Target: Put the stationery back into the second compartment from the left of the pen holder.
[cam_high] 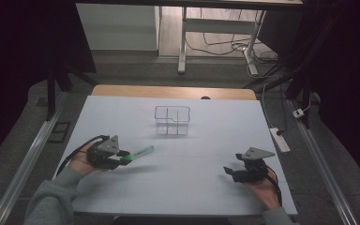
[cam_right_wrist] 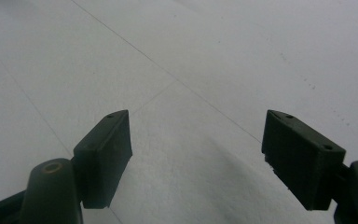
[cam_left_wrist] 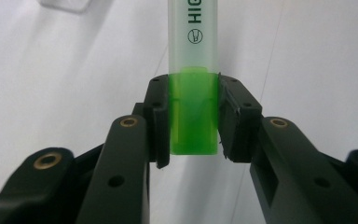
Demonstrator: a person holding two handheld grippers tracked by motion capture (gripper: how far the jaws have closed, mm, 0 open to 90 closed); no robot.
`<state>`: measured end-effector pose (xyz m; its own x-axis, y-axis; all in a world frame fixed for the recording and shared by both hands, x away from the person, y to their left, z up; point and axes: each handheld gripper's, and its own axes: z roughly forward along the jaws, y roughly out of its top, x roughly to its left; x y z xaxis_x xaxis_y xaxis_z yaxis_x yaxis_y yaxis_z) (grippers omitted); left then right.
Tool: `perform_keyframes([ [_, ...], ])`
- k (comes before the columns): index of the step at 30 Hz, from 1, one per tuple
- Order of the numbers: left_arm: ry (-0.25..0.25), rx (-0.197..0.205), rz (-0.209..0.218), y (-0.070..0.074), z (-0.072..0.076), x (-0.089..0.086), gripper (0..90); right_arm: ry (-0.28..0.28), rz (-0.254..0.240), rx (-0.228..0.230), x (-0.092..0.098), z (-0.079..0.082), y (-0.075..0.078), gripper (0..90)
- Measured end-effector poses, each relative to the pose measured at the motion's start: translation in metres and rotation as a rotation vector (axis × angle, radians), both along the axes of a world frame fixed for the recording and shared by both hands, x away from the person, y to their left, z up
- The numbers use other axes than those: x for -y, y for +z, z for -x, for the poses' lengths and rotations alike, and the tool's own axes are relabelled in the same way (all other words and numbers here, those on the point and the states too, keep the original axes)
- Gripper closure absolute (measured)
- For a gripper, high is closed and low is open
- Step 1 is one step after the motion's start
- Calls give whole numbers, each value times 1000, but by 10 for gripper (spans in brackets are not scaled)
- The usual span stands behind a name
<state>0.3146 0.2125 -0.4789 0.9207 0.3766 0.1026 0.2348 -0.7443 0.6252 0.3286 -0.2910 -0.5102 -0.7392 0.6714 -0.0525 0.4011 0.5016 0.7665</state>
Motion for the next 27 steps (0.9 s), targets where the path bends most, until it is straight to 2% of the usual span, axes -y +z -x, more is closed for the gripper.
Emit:
perform_keyframes([
  [8,23,33,24,6,5,13,665,-2,-2,2,0,-1,0,234],
  [16,30,41,37,5,1,27,665,-4,2,10,0,0,1,234],
  [22,6,56,40,8,0,41,665,-4,-5,13,0,0,1,236],
  [27,7,57,47,12,-1,47,665,-2,-4,12,0,0,2,237],
])
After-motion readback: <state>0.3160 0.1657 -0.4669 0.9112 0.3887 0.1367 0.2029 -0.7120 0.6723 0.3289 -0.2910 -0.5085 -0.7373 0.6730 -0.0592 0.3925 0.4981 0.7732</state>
